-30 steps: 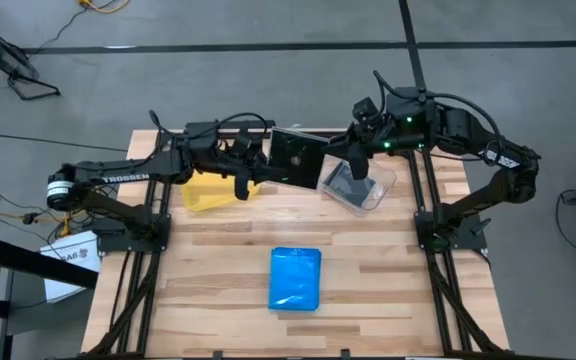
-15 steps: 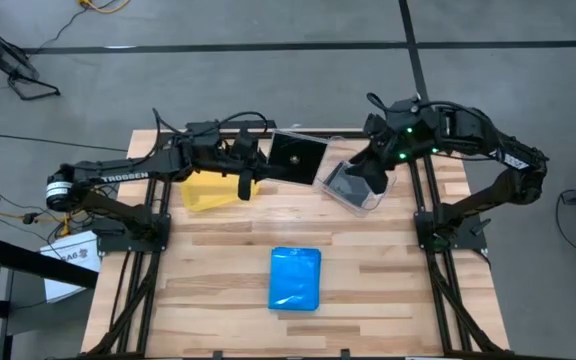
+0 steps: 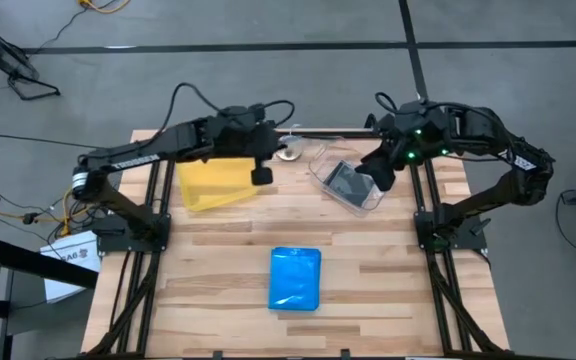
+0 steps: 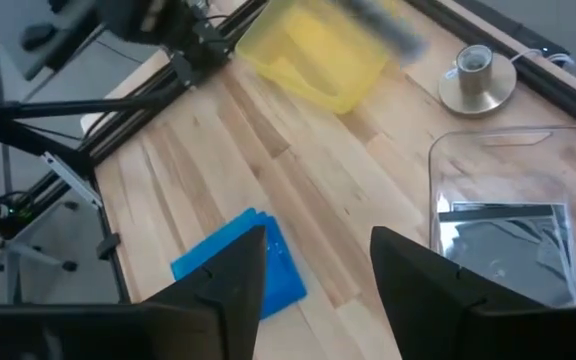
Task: Pick & place jewel cases by type
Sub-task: Put the black CD case into the transparent bin
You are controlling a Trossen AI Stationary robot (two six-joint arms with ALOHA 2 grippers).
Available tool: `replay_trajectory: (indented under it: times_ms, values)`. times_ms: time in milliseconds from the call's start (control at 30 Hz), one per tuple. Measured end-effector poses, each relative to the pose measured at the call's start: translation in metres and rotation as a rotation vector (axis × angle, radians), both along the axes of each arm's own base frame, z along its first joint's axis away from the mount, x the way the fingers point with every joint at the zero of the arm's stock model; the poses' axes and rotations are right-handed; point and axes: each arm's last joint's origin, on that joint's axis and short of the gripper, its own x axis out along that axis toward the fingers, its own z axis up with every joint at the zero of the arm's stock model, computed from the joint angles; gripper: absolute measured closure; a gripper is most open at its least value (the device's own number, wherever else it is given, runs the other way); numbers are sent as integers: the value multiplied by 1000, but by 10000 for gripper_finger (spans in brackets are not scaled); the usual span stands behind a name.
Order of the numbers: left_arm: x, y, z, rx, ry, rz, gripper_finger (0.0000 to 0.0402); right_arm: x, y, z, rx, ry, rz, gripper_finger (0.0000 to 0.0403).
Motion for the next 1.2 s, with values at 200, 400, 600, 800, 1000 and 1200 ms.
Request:
replay_trajectory:
  times_ms: [200, 400, 600, 800, 1000, 1200]
  values:
    - [32, 7, 0, 254, 120, 83, 399, -1, 0, -1, 18, 17, -20, 245]
    - [67, 1, -31, 363, 235, 72, 397, -10, 0, -5, 37, 83, -56, 241]
    - [101, -16, -69, 415, 303, 96, 395, -29, -1, 5, 17, 15, -107, 234]
    - [137, -43, -100, 532, 276, 36, 398, -48, -11, 12, -6, -34, -198, 237]
    - [161, -62, -135, 669, 329, -62, 391, -54, -15, 17, -50, -75, -199, 237]
    - [175, -61, -168, 714, 394, -81, 388, -51, -15, 20, -59, -125, -195, 238]
